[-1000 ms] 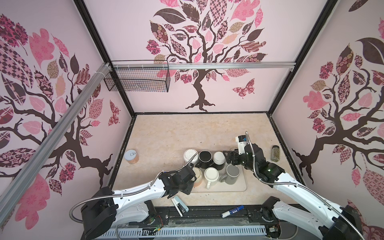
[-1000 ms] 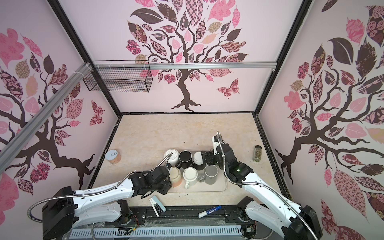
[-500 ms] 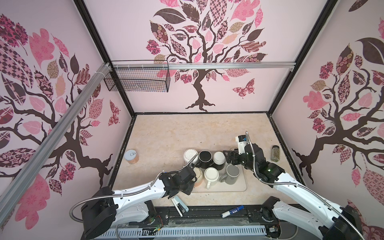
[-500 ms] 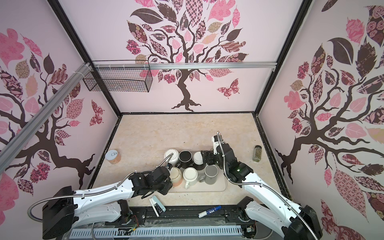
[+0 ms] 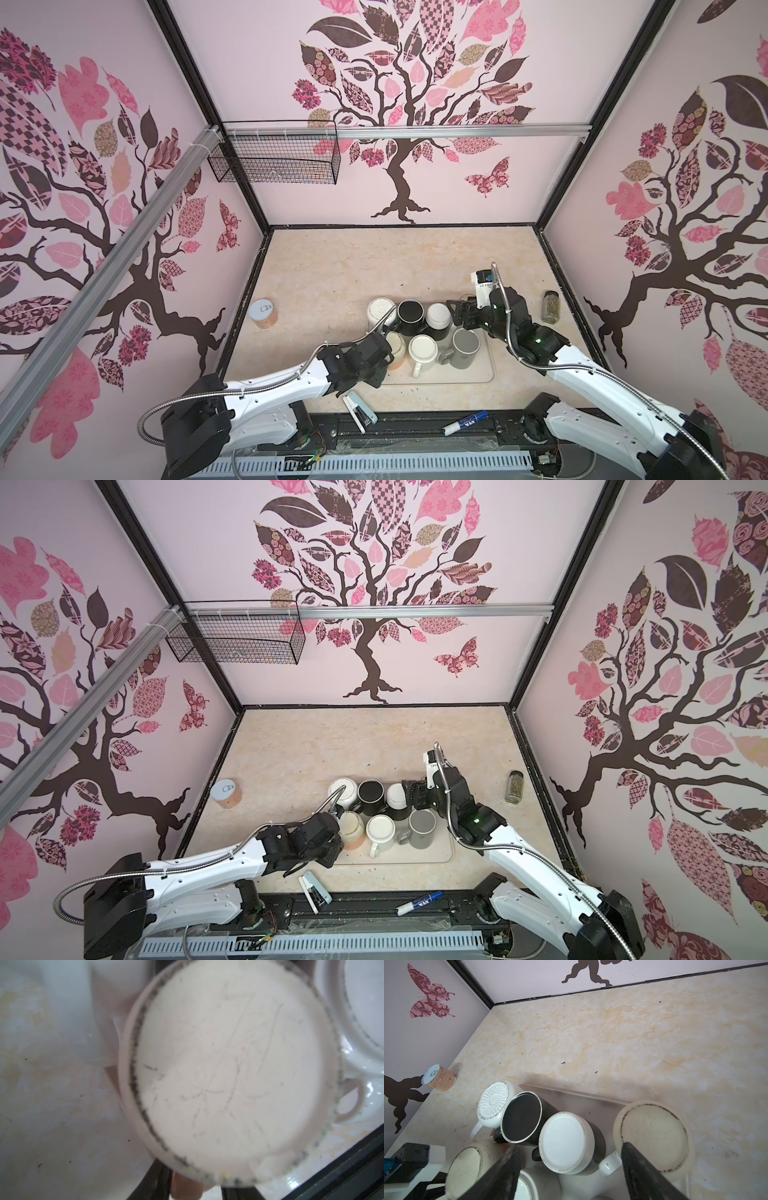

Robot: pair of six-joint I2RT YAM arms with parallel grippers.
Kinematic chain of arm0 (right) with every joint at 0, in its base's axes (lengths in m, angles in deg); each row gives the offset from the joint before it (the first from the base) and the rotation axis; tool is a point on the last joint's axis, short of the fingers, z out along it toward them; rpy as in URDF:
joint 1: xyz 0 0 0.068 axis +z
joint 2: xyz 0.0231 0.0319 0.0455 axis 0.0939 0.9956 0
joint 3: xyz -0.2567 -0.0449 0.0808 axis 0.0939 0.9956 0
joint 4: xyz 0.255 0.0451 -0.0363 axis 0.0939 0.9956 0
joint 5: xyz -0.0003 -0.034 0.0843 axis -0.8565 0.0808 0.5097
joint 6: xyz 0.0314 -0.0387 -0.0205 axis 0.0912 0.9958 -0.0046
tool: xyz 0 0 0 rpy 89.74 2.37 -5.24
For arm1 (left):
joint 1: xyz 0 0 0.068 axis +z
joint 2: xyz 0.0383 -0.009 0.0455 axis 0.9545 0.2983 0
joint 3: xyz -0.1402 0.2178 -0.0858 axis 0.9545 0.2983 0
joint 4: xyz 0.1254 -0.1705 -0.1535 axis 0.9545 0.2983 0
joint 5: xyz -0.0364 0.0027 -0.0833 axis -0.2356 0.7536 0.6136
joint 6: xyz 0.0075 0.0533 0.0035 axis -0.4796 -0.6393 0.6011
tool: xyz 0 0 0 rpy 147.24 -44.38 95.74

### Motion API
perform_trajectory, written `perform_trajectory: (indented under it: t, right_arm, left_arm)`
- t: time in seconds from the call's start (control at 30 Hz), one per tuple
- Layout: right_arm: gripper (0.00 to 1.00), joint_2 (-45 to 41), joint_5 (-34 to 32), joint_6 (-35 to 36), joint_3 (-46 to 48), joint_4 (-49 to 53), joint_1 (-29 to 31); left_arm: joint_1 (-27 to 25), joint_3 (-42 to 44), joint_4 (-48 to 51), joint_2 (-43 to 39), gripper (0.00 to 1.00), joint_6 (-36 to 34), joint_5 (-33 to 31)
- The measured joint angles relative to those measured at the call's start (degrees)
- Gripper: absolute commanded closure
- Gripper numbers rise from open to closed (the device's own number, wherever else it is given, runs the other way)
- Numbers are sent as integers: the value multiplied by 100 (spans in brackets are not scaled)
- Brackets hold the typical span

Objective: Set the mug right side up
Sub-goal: 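Lower the left gripper onto the peach mug's handle and close it, then lift the peach mug with the left gripper and rotate it upright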

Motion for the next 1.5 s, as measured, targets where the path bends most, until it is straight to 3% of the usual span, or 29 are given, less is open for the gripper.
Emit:
perform_trajectory:
  t: [0.97, 1.13, 1.23, 1.5]
  right_arm:
    - [28, -20, 15, 11, 98, -85, 0]
    - [30, -74, 20, 9, 98, -83, 0]
    - [31, -140, 20, 7, 98, -83, 0]
    - [36, -437, 111, -52, 98, -63, 0]
  left_arm:
    - [-4, 0, -125, 177, 77, -74, -74]
    - [-4, 0, -138, 188, 87, -74, -76]
    - [-4, 0, -140, 188, 100, -74, -72]
    - [-212, -2, 212, -96, 100, 31, -125]
